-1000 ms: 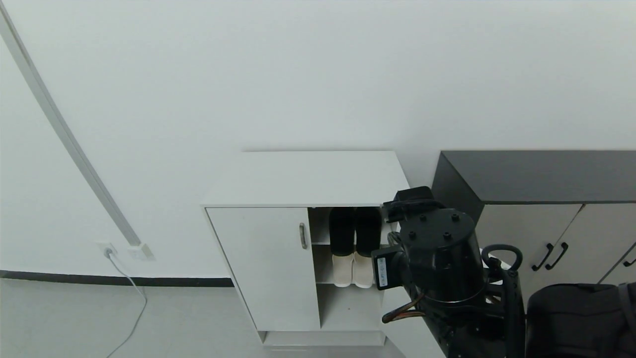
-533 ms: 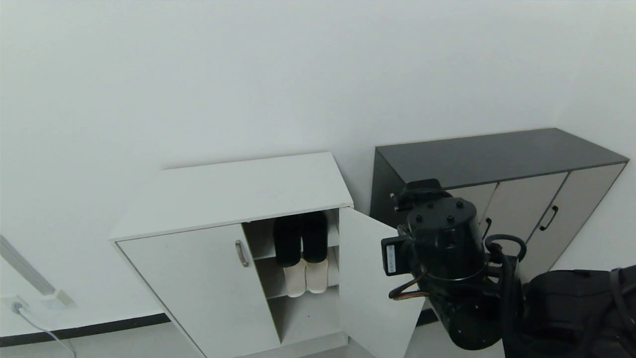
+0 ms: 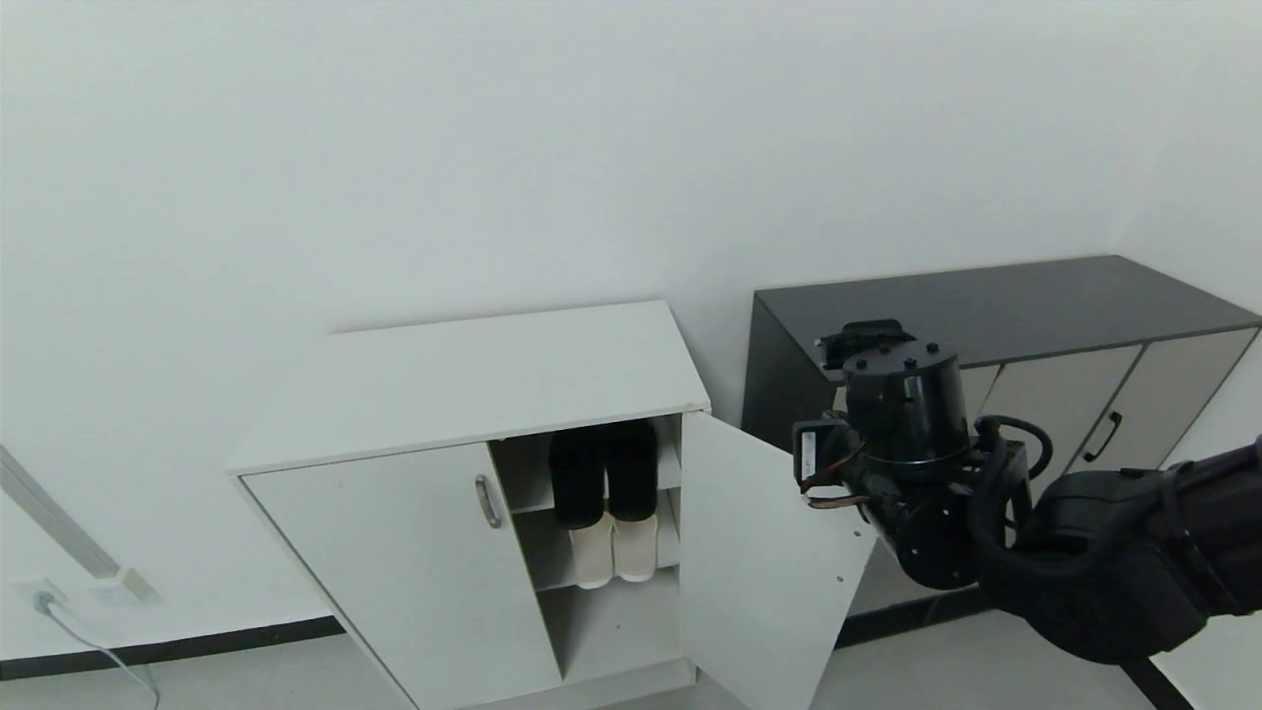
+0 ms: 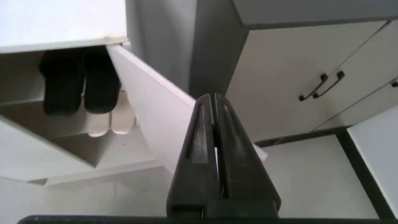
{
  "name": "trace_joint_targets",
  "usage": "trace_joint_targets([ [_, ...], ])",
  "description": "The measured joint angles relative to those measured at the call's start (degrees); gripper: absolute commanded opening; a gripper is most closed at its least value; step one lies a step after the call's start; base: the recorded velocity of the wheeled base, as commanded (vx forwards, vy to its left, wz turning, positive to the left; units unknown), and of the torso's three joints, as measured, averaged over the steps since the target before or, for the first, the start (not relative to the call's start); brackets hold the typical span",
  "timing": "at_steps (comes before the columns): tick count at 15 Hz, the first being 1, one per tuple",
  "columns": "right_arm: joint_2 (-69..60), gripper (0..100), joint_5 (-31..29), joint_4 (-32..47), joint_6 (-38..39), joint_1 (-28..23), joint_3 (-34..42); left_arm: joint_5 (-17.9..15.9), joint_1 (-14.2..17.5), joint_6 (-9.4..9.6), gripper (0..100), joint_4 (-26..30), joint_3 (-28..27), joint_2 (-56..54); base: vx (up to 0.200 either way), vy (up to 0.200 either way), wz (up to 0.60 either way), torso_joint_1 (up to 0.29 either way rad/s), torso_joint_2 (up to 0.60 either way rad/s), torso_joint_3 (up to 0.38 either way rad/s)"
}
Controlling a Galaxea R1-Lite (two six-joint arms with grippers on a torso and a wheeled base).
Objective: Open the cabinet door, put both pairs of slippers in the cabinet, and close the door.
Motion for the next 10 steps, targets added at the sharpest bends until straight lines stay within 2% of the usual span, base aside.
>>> trace_joint_targets([
  [3, 1.40, 0, 1.91, -0.02, 0.11, -2.67, -0.96, 0.00, 0.00, 0.00, 0, 0.00, 0.02, 0.00, -0.200, 0.000, 0.00, 0.004, 0.00, 0.003],
  [10, 7.17, 0, 10.36, -0.18, 1.05, -10.75, -7.79, -0.01, 0.00, 0.00, 0, -0.05, 0.00, 0.00, 0.000, 0.000, 0.00, 0.000, 0.00, 0.000],
])
